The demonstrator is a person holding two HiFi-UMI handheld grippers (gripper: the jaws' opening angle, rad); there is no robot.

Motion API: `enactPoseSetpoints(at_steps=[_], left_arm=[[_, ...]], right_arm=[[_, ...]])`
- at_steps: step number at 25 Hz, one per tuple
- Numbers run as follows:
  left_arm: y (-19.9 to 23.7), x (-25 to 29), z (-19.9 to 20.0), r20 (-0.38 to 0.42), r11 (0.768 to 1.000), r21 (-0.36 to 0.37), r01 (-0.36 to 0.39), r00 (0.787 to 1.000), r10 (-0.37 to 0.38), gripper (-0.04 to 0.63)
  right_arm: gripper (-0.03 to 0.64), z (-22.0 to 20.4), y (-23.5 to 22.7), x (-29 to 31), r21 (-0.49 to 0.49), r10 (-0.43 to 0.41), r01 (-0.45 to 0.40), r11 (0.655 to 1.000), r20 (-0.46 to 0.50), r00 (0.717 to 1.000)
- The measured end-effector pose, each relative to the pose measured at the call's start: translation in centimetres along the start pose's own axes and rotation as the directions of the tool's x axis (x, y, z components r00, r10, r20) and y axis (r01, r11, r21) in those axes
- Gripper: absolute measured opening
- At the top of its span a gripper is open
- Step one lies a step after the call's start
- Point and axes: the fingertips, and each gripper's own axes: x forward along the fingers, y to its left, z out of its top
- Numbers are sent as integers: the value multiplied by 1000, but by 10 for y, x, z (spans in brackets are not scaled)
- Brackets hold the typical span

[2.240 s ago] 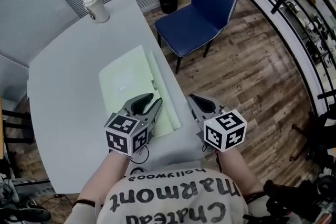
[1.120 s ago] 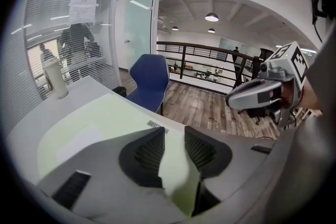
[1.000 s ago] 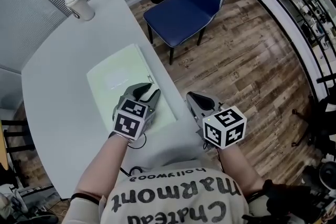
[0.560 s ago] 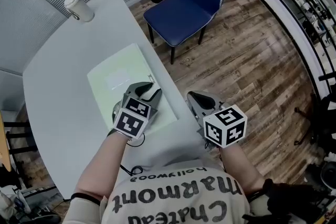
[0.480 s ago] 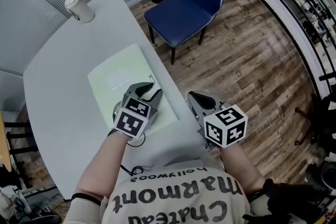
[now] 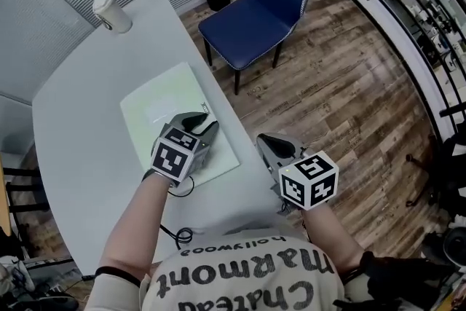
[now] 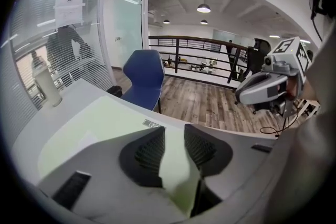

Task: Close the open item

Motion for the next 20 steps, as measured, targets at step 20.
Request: enactPoseSetpoints(at_steps=[20], left_arm=[[34,-60,22,278,952,-260,-162,932,234,48]], right_arm=[[2,-28,21,-70,-25,-42,43,999,64,997]])
